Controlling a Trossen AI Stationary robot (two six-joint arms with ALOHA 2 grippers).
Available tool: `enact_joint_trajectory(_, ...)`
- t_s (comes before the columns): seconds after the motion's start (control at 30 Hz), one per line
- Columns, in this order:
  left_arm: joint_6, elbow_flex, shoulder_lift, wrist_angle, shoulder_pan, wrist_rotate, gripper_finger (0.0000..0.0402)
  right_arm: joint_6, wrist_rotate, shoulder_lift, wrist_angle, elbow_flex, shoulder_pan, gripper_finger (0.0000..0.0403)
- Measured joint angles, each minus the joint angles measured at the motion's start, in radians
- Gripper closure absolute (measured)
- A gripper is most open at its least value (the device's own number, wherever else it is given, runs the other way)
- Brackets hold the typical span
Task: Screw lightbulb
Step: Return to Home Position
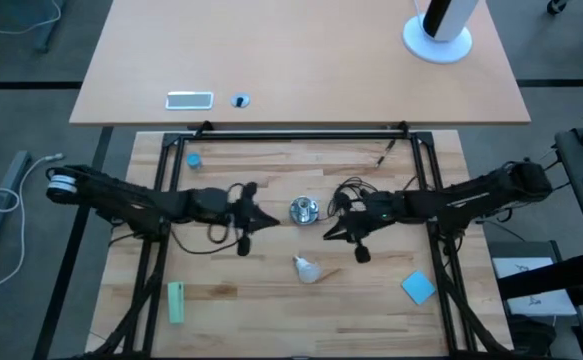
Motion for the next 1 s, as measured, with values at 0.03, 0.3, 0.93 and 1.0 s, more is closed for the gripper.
enact_joint_trajectory(0.03, -0.001, -0.044, -0.024, 0.031, -0.001, 0.0, 0.0401, -0.004, 0.001, -0.027, 0.02, -0.028, -0.002, 0.0399)
enact_joint_trajectory(0.3, -0.09, -0.278, -0.261, 0.123, 0.0, -0.006, 0.0401, 0.029, 0.001, -0.198, 0.278, -0.217, -0.002, 0.0402)
enact_joint_trajectory(0.93, -0.134, -0.541, -0.578, 0.106, -0.009, -0.009, 0.0401, 0.148, 0.029, -0.355, 0.435, -0.396, 0.004, 0.0401)
enact_joint_trajectory(1.0, -0.111, -0.538, -0.6, 0.068, -0.009, -0.014, 0.0401, 0.145, 0.029, -0.381, 0.499, -0.431, 0.004, 0.0401)
